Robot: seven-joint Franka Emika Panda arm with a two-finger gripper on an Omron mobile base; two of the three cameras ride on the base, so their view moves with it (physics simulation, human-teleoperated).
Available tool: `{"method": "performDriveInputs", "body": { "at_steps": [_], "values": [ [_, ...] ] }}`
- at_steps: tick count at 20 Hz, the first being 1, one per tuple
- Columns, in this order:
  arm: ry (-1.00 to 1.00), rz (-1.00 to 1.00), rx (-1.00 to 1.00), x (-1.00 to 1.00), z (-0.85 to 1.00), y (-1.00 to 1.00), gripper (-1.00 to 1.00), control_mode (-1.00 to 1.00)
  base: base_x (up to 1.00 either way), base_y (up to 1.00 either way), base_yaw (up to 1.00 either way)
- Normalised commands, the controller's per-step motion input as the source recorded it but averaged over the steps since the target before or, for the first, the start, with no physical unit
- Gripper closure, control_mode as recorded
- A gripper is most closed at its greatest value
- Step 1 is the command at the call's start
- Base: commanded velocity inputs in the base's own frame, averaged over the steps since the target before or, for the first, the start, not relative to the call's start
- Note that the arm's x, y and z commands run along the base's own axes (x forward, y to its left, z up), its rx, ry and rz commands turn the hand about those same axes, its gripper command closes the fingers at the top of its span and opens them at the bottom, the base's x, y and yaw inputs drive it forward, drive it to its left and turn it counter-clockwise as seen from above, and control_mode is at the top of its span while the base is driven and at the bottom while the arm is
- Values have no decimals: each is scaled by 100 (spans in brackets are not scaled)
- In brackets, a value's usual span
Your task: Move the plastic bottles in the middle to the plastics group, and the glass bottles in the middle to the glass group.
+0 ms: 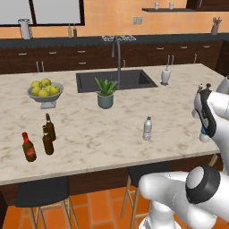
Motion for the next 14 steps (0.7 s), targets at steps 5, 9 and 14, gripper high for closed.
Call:
{"method": "performDriveInputs", "body": {
  "at_steps": [5,9,14],
  "values": [
    [0,-2,0,41,0,-98,100,-100,0,0,0],
    [0,0,0,58,0,-83,100,-100,0,0,0],
    [0,0,0,58,0,-50,100,-100,0,0,0]
  ]
}}
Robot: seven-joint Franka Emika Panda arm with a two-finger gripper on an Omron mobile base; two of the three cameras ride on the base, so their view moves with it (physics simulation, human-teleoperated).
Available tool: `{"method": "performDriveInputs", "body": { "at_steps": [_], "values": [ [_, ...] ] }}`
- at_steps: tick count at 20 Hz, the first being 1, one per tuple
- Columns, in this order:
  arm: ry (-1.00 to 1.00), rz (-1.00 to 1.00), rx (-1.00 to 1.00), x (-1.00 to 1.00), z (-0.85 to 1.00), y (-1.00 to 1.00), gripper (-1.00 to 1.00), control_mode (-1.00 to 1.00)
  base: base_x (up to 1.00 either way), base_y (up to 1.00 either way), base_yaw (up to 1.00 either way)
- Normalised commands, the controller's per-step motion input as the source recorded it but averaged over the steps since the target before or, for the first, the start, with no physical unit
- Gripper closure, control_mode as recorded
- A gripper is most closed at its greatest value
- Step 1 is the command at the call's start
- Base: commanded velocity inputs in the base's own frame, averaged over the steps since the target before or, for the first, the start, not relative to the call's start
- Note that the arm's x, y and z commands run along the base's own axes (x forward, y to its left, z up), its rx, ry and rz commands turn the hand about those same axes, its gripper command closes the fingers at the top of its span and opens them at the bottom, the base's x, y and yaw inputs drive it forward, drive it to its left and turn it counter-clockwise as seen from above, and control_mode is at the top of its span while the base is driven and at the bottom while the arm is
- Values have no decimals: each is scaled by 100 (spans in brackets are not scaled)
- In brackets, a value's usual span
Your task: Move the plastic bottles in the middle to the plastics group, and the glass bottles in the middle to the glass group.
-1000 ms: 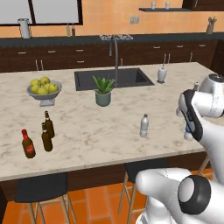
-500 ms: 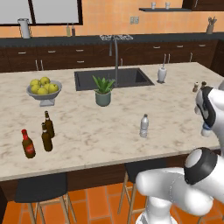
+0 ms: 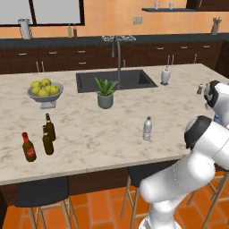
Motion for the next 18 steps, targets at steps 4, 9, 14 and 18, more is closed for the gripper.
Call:
{"method": "performDriveInputs", "body": {
  "at_steps": [4,9,14,18],
  "values": [
    [0,0,0,53,-3,-52,100,-100,0,0,0],
    [0,0,0,14,-8,-60,100,-100,0,0,0],
    [-2,0,1,4,-14,-49,100,-100,0,0,0],
    [-5,0,2,2,-6,-42,100,-100,0,0,0]
  ]
}}
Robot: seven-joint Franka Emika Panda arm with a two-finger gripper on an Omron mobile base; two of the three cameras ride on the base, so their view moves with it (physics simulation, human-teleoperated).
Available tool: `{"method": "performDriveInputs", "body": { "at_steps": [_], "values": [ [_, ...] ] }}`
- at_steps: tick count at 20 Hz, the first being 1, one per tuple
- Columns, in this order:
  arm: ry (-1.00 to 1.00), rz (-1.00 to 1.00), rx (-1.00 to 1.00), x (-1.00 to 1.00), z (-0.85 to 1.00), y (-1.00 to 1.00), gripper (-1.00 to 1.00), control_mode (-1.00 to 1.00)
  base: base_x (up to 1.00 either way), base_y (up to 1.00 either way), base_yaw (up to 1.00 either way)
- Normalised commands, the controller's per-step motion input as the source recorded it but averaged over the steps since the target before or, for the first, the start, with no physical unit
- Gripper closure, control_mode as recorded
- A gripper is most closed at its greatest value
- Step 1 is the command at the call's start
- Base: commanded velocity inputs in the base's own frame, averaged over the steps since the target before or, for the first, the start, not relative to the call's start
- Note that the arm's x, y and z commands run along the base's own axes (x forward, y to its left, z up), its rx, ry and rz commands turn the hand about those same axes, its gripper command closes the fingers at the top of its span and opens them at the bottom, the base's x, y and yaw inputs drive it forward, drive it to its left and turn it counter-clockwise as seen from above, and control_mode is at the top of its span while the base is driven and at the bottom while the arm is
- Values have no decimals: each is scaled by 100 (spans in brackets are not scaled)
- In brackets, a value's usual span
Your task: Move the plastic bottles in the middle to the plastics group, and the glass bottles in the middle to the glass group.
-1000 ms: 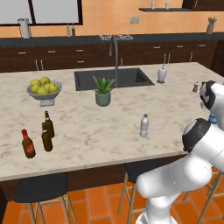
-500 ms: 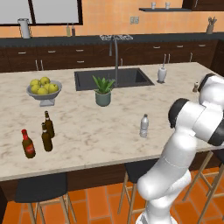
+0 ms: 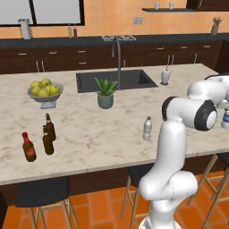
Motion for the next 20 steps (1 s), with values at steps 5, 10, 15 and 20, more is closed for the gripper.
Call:
{"method": "performDriveInputs", "body": {
  "at_steps": [5,10,15,20],
  "values": [
    [-8,2,0,0,0,-5,100,-100,0,0,0],
    [-8,2,0,4,0,0,100,-100,0,0,0],
    [-3,0,0,9,-2,0,100,-100,0,0,0],
    [1,0,-1,20,-26,0,100,-100,0,0,0]
  ]
}}
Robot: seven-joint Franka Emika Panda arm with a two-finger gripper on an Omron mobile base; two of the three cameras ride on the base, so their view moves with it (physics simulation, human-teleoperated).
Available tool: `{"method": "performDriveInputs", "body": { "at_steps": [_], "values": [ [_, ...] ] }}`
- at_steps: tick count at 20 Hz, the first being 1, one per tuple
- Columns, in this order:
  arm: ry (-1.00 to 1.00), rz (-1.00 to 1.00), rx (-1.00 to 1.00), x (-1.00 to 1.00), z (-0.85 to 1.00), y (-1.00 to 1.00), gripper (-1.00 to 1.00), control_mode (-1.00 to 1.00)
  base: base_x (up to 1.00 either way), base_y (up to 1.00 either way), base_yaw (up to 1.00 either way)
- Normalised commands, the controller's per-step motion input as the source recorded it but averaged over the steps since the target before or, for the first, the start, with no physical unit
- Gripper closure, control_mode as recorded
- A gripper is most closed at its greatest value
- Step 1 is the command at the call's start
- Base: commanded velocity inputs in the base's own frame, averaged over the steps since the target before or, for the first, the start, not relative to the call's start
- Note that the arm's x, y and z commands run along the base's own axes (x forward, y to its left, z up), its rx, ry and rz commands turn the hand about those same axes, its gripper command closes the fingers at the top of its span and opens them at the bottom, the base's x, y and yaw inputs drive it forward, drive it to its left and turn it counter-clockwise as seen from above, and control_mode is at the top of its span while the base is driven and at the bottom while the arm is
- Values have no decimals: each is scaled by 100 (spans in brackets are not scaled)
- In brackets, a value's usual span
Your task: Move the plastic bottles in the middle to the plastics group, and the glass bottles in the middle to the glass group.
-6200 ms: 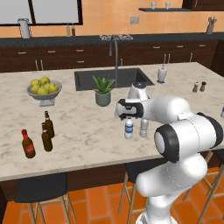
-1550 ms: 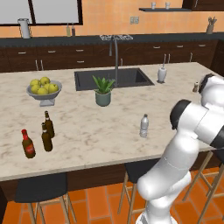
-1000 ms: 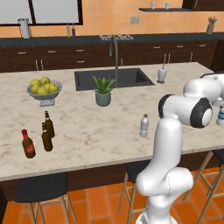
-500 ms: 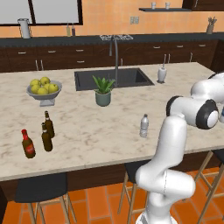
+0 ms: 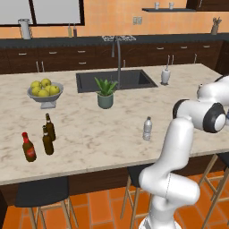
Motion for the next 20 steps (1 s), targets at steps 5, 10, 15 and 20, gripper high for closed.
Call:
{"method": "performDriveInputs", "body": {
  "at_steps": [5,10,15,20],
  "values": [
    [10,0,-1,40,-30,0,100,-100,0,0,0],
    [12,0,0,26,-20,0,100,-100,0,0,0],
    [2,0,0,11,-12,0,100,-100,0,0,0],
    [0,0,0,1,-12,-8,100,-100,0,0,0]
  ]
}}
